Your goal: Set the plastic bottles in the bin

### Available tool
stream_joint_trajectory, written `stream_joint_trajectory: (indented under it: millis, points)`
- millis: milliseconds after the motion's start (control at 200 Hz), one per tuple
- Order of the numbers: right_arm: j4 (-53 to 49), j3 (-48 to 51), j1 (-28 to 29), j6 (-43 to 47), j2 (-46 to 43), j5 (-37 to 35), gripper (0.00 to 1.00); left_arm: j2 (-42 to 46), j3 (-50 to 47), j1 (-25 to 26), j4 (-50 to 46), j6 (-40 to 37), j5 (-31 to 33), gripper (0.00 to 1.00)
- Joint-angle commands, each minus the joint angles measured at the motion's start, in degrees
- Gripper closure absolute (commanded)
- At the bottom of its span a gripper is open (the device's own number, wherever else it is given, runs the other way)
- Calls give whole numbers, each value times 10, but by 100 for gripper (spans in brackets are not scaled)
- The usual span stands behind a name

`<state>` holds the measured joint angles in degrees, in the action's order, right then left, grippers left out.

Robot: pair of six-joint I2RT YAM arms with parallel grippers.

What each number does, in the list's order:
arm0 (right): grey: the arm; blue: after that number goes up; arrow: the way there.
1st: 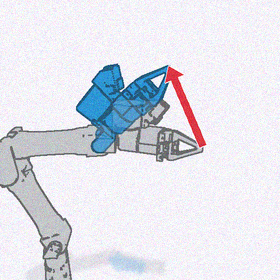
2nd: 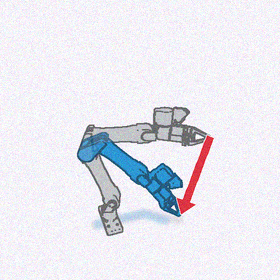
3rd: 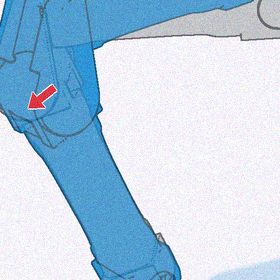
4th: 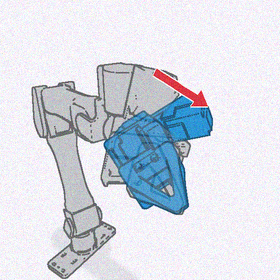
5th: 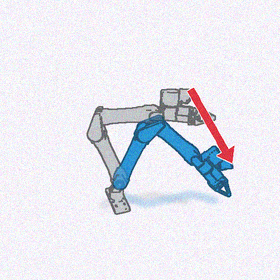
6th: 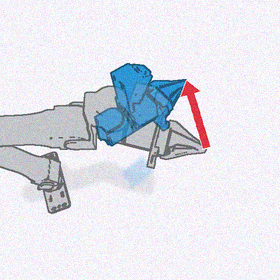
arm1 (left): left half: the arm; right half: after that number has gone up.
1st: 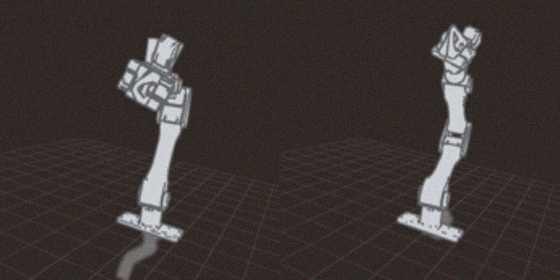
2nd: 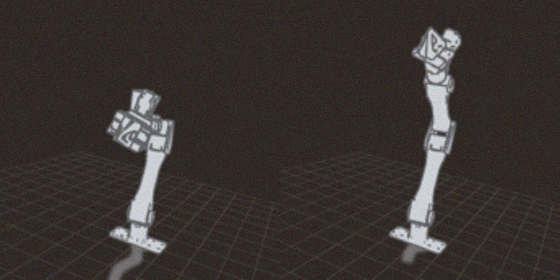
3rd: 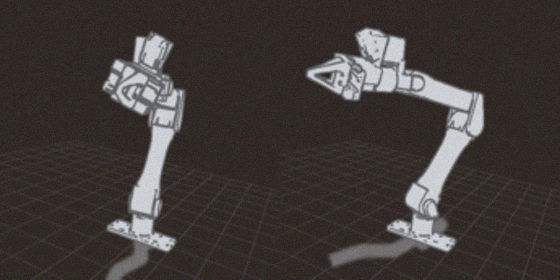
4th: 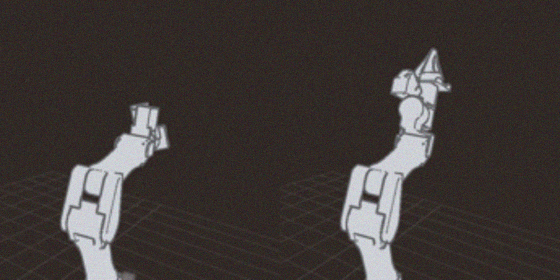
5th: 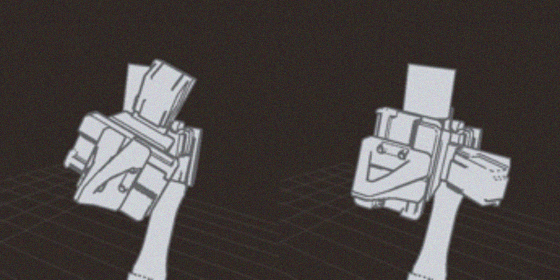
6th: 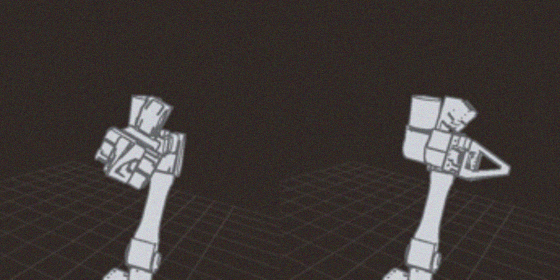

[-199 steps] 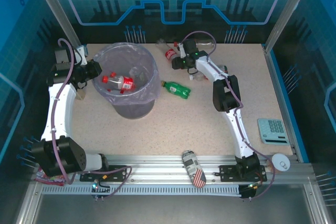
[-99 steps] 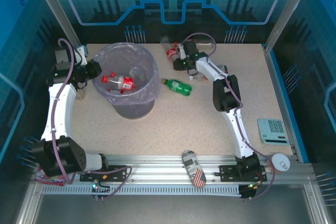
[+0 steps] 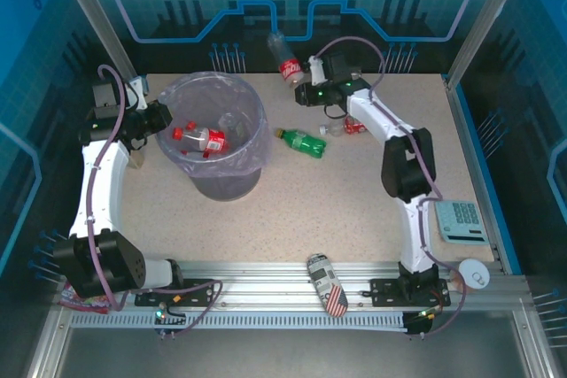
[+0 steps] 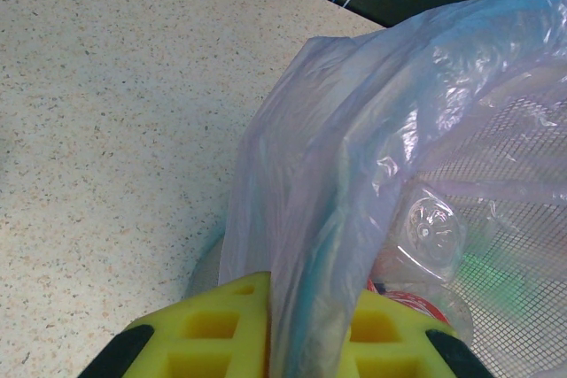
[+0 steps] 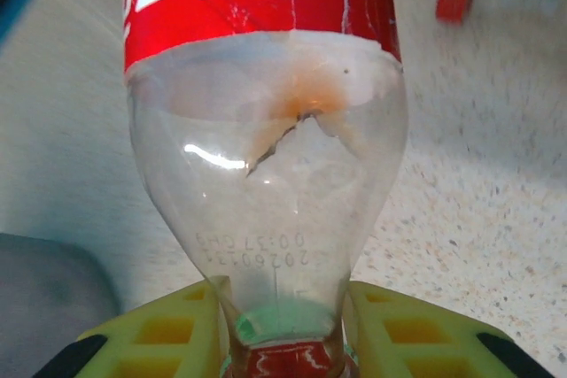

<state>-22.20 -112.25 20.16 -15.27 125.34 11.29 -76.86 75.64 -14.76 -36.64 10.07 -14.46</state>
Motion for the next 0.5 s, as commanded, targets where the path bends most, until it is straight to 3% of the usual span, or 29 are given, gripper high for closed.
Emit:
stream_joint_trajectory:
  millis: [0,260,495]
  points:
    - [28,36,-4,-4,-79,36,68,-9,-19,16,-20,-2,-36,100]
    - [14,95,26,13,-224,60,68,-23,2,37,-31,1,-33,100]
    - [-4,107,122,40,-280,47,67,-42,29,64,-49,1,-29,100]
